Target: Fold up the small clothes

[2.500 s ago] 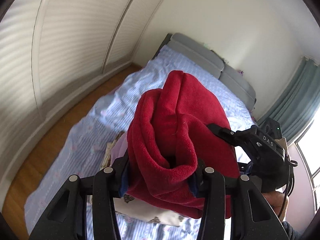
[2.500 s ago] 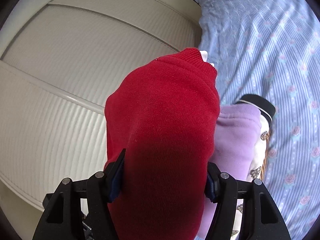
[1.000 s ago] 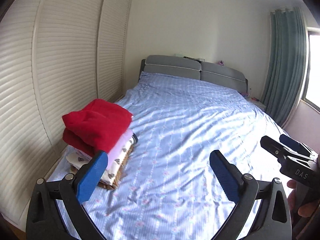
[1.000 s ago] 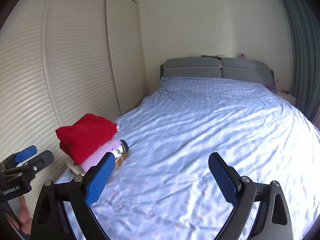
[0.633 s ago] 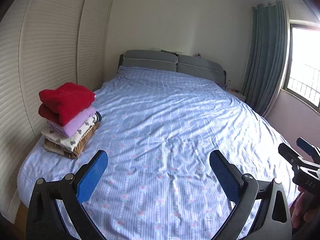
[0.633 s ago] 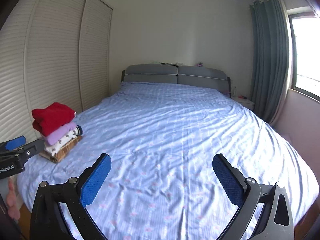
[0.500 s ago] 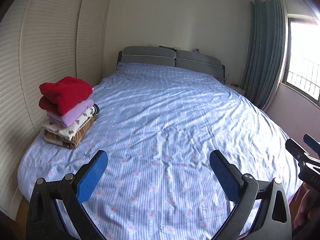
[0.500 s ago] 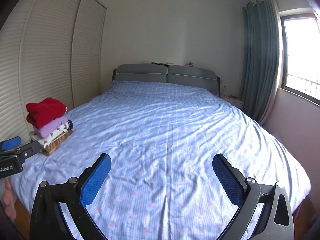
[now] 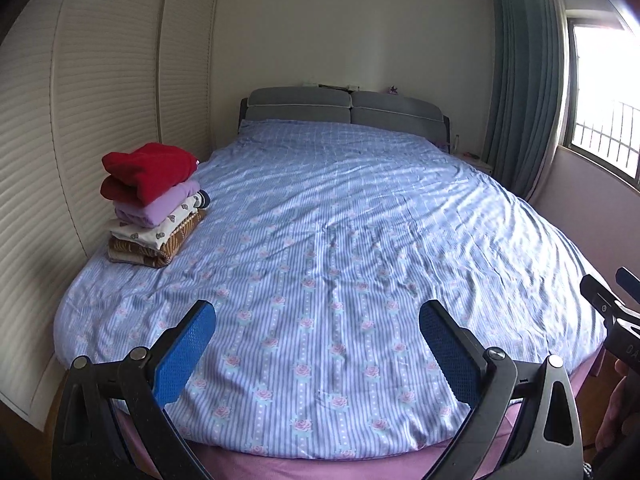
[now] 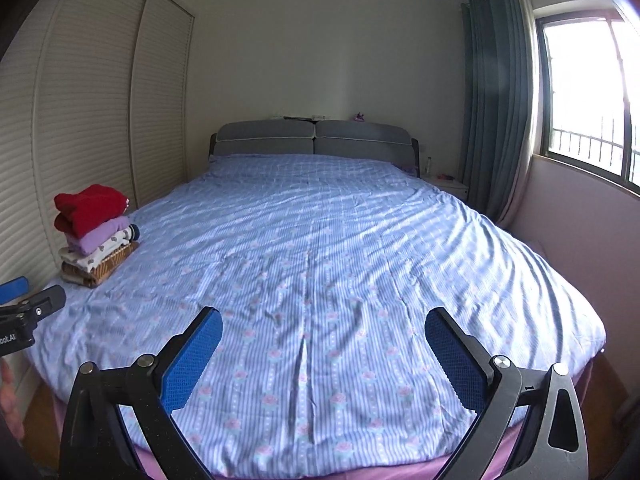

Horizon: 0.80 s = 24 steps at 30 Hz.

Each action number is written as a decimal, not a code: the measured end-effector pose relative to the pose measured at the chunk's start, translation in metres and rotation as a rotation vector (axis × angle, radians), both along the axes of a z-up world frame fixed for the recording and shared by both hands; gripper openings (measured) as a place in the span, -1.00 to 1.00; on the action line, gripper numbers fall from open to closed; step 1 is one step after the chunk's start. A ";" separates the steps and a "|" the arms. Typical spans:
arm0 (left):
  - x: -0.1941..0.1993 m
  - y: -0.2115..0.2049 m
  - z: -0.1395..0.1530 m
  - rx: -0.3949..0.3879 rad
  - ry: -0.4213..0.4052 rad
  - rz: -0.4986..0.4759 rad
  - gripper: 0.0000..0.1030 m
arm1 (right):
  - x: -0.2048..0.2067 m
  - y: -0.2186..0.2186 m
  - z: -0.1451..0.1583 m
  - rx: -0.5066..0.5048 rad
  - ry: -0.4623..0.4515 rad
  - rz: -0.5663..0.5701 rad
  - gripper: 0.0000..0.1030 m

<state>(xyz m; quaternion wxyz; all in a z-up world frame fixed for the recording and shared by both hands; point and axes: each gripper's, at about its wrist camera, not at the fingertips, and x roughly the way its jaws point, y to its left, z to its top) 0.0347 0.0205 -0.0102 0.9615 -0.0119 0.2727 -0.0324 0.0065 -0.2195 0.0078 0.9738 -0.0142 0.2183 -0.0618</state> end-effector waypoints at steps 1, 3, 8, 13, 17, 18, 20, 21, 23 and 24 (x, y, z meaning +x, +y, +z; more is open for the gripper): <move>-0.003 0.001 0.000 0.004 -0.001 0.005 1.00 | -0.004 0.000 -0.001 -0.002 -0.001 -0.003 0.99; -0.008 0.003 0.002 0.000 -0.001 0.011 1.00 | -0.009 0.000 -0.001 -0.002 -0.003 -0.009 0.99; -0.020 0.001 0.004 0.029 -0.019 0.019 1.00 | -0.016 -0.004 -0.001 0.025 0.005 -0.016 0.99; -0.025 -0.007 0.007 0.040 -0.017 -0.005 1.00 | -0.019 -0.003 0.002 0.029 0.001 -0.010 0.99; -0.025 -0.012 0.010 0.048 -0.018 -0.007 1.00 | -0.021 -0.004 0.005 0.024 -0.004 -0.013 0.99; -0.025 -0.012 0.011 0.046 -0.019 -0.008 1.00 | -0.022 -0.005 0.005 0.024 -0.004 -0.016 0.99; -0.025 -0.013 0.012 0.050 -0.022 -0.004 1.00 | -0.021 -0.007 0.006 0.024 -0.001 -0.021 0.99; -0.025 -0.013 0.013 0.051 -0.024 -0.003 1.00 | -0.021 -0.009 0.006 0.025 0.001 -0.024 0.99; -0.025 -0.012 0.013 0.051 -0.024 -0.004 1.00 | -0.021 -0.012 0.005 0.028 0.002 -0.031 0.99; -0.024 -0.013 0.014 0.052 -0.026 -0.003 1.00 | -0.020 -0.013 0.005 0.029 0.003 -0.034 0.99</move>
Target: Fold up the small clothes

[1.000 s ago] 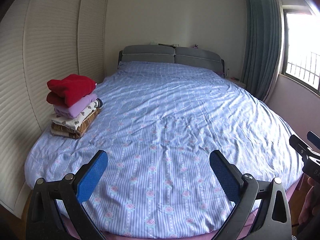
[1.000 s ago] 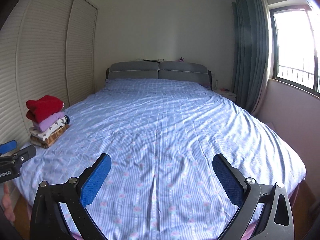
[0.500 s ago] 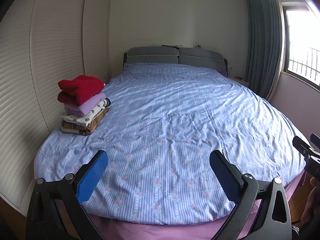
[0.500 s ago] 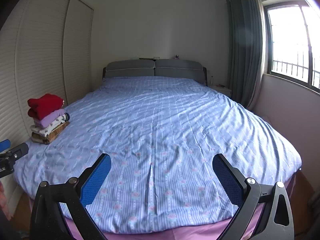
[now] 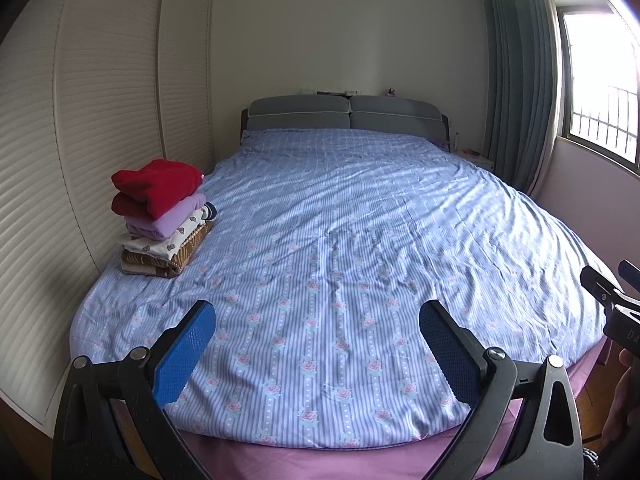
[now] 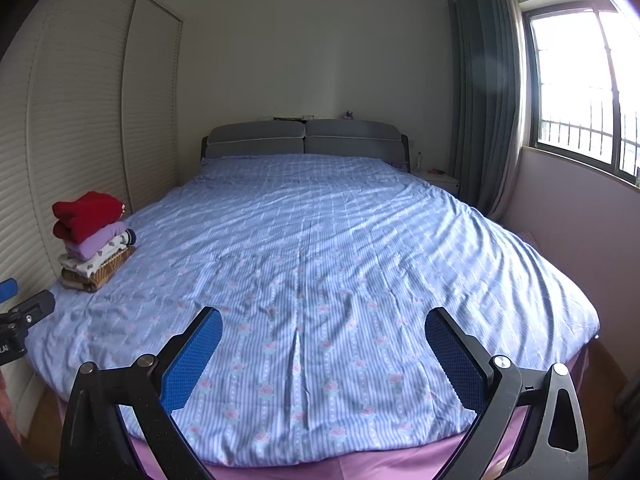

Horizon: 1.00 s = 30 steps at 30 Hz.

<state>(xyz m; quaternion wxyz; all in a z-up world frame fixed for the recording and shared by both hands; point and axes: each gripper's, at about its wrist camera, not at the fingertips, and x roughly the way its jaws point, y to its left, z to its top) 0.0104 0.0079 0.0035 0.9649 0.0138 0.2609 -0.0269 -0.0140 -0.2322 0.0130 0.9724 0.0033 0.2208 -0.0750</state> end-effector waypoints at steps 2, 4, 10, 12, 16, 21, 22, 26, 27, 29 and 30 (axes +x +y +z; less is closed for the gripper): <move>0.001 -0.001 0.001 0.000 -0.001 -0.002 1.00 | 0.001 -0.001 0.000 0.000 0.003 -0.006 0.99; 0.001 -0.001 0.001 0.002 -0.003 -0.005 1.00 | 0.001 -0.003 0.000 0.001 0.005 -0.010 0.99; 0.000 -0.003 0.003 0.007 -0.007 -0.012 1.00 | 0.002 -0.005 0.001 0.004 0.003 -0.016 0.99; 0.000 -0.003 0.003 0.003 -0.006 -0.010 1.00 | 0.003 -0.006 0.001 0.004 0.006 -0.018 0.99; 0.000 -0.002 0.003 0.003 -0.007 -0.006 1.00 | 0.003 -0.007 0.000 0.006 0.007 -0.017 0.99; 0.000 -0.001 0.005 0.005 -0.016 -0.007 1.00 | 0.003 -0.007 0.001 0.000 0.003 -0.020 0.99; 0.000 -0.001 0.006 0.007 -0.018 -0.008 1.00 | 0.003 -0.007 0.000 0.002 0.001 -0.020 0.99; -0.001 -0.002 0.004 0.014 -0.019 -0.007 1.00 | 0.003 -0.007 0.000 0.003 0.001 -0.020 0.99; -0.001 -0.002 0.004 0.014 -0.018 -0.008 1.00 | 0.003 -0.007 0.001 0.005 0.001 -0.019 0.99; -0.001 -0.001 0.003 0.014 -0.016 -0.006 1.00 | 0.003 -0.007 0.001 0.007 0.000 -0.019 0.99; -0.001 -0.001 0.003 0.012 -0.016 -0.006 1.00 | 0.002 -0.007 0.001 0.006 0.000 -0.018 0.99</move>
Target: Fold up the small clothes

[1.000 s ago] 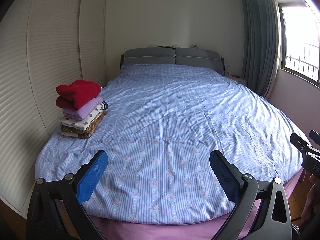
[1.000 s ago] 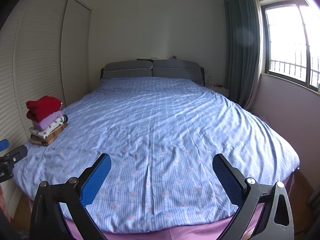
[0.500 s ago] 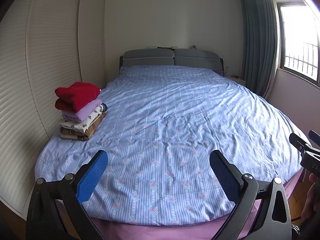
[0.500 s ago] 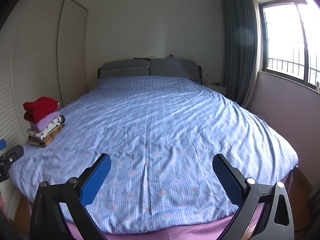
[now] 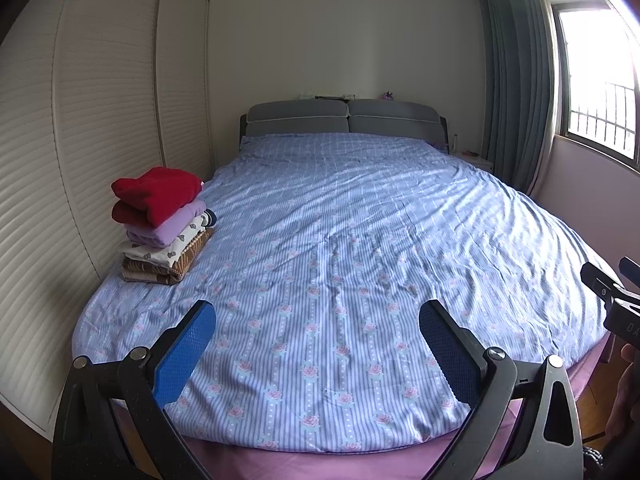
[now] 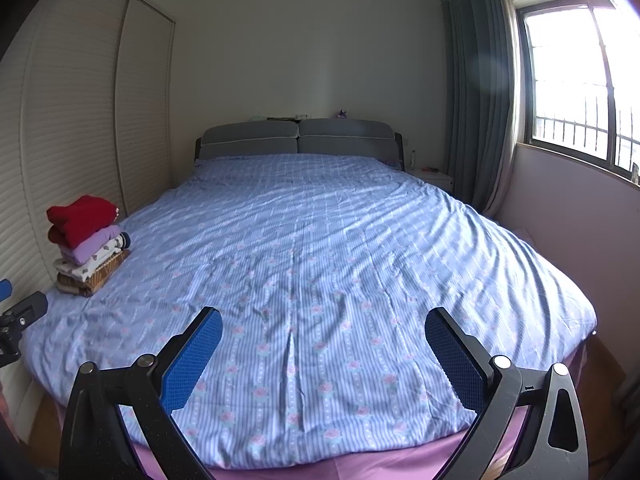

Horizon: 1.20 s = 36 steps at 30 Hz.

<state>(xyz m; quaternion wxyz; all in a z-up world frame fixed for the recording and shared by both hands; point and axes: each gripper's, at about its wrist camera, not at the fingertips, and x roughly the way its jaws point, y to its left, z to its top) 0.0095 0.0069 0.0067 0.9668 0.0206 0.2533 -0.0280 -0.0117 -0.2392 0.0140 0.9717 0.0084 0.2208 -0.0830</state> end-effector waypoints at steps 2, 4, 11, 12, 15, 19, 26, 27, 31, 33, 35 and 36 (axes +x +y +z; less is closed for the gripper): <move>0.000 0.000 0.000 0.002 -0.001 0.000 1.00 | -0.001 0.001 0.000 -0.003 0.000 0.002 0.99; 0.000 0.000 -0.001 0.004 -0.002 -0.001 1.00 | -0.001 0.001 0.000 -0.002 -0.001 0.003 0.99; 0.001 -0.001 -0.002 0.002 0.001 -0.003 1.00 | -0.001 0.001 0.000 -0.001 0.001 0.003 0.99; 0.001 -0.001 -0.002 0.002 0.001 -0.004 1.00 | 0.000 0.001 0.000 -0.002 0.000 0.004 0.99; 0.001 -0.001 -0.002 0.003 0.001 -0.002 1.00 | 0.000 0.001 0.000 -0.003 0.001 0.003 0.99; 0.001 -0.001 -0.002 0.004 0.000 -0.002 1.00 | 0.000 0.001 0.000 -0.003 0.000 0.003 0.99; 0.001 -0.001 -0.001 0.002 0.001 -0.008 1.00 | 0.000 0.000 0.000 -0.002 0.001 0.004 0.99; 0.000 -0.001 -0.001 0.002 -0.002 -0.007 1.00 | 0.000 0.000 0.000 0.000 0.000 0.004 0.99; 0.000 -0.001 0.002 -0.003 0.001 -0.010 1.00 | 0.000 0.000 0.001 0.000 -0.001 0.004 0.99; 0.002 -0.003 0.000 0.001 0.012 -0.015 1.00 | 0.000 0.000 0.001 0.001 -0.002 0.004 0.99; 0.002 -0.003 -0.002 -0.002 0.020 -0.016 1.00 | 0.000 0.000 0.001 0.001 -0.003 0.003 0.99; 0.002 -0.003 -0.003 -0.002 0.022 -0.012 1.00 | 0.001 0.000 0.001 0.002 -0.004 0.003 0.99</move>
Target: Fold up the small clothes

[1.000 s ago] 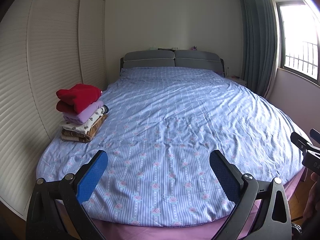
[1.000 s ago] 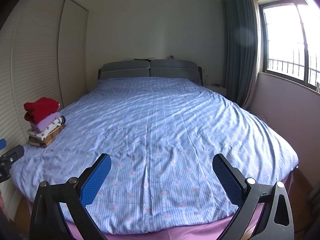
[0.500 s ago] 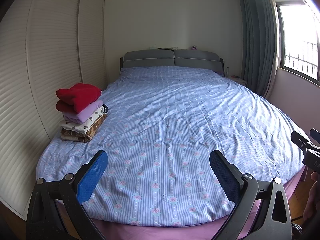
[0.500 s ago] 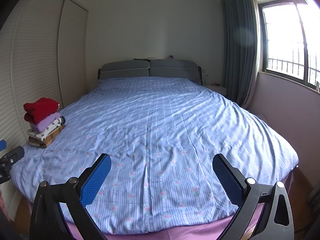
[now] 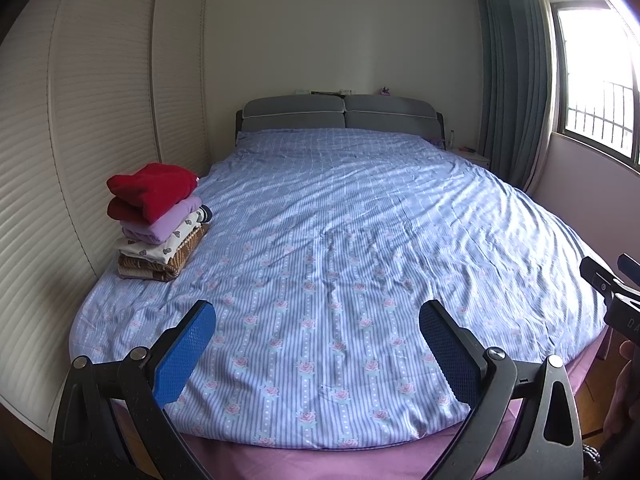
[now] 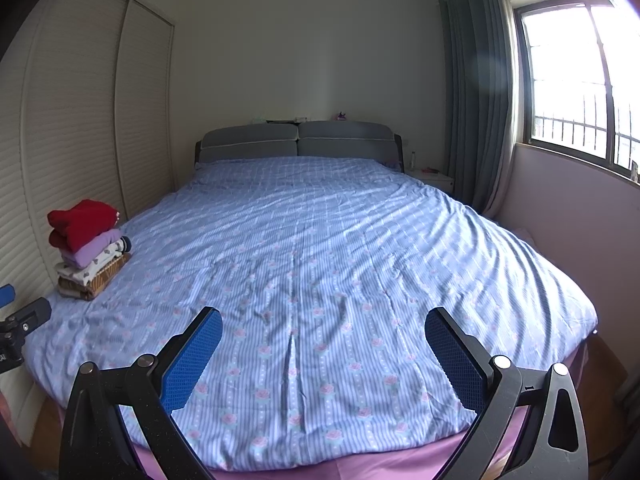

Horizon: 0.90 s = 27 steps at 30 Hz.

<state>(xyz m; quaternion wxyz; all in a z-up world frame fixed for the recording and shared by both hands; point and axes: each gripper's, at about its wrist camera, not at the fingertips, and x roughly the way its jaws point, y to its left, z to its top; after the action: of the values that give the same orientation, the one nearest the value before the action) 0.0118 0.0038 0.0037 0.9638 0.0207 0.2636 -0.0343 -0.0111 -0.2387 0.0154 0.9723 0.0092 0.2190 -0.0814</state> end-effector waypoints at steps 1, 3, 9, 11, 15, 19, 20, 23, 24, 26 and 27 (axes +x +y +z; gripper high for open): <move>0.000 0.000 -0.001 0.000 0.002 0.002 1.00 | 0.001 0.001 0.001 0.001 0.000 0.000 0.99; 0.000 -0.001 -0.002 -0.002 0.003 -0.002 1.00 | 0.001 0.001 0.001 0.000 0.001 -0.001 0.99; -0.001 -0.003 -0.002 -0.024 -0.001 -0.022 1.00 | 0.003 0.003 0.002 0.011 0.008 -0.003 0.99; -0.001 -0.005 -0.002 -0.015 -0.003 -0.025 1.00 | 0.003 0.004 0.002 0.014 0.009 -0.003 0.99; -0.002 -0.008 -0.002 -0.002 -0.007 -0.024 1.00 | 0.002 0.004 0.001 0.014 0.008 -0.005 0.99; -0.002 -0.008 -0.002 0.002 -0.009 -0.022 1.00 | 0.001 0.005 0.001 0.014 0.007 -0.006 0.99; -0.002 -0.008 -0.002 0.003 -0.008 -0.022 1.00 | 0.001 0.005 0.001 0.014 0.007 -0.007 0.99; -0.002 -0.008 -0.002 0.005 -0.009 -0.022 1.00 | 0.001 0.004 0.001 0.014 0.006 -0.006 0.99; -0.002 -0.008 -0.002 0.005 -0.010 -0.022 1.00 | 0.001 0.004 0.001 0.014 0.007 -0.006 0.99; -0.002 -0.008 -0.002 -0.006 -0.009 -0.027 1.00 | 0.001 0.005 0.001 0.015 0.007 -0.005 0.99; -0.002 -0.007 -0.002 -0.013 -0.008 -0.029 1.00 | 0.001 0.004 0.001 0.015 0.007 -0.006 0.99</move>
<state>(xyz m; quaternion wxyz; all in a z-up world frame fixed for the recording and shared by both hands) 0.0097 -0.0032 0.0016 0.9644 0.0182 0.2591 -0.0498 -0.0099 -0.2345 0.0162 0.9712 0.0166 0.2229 -0.0827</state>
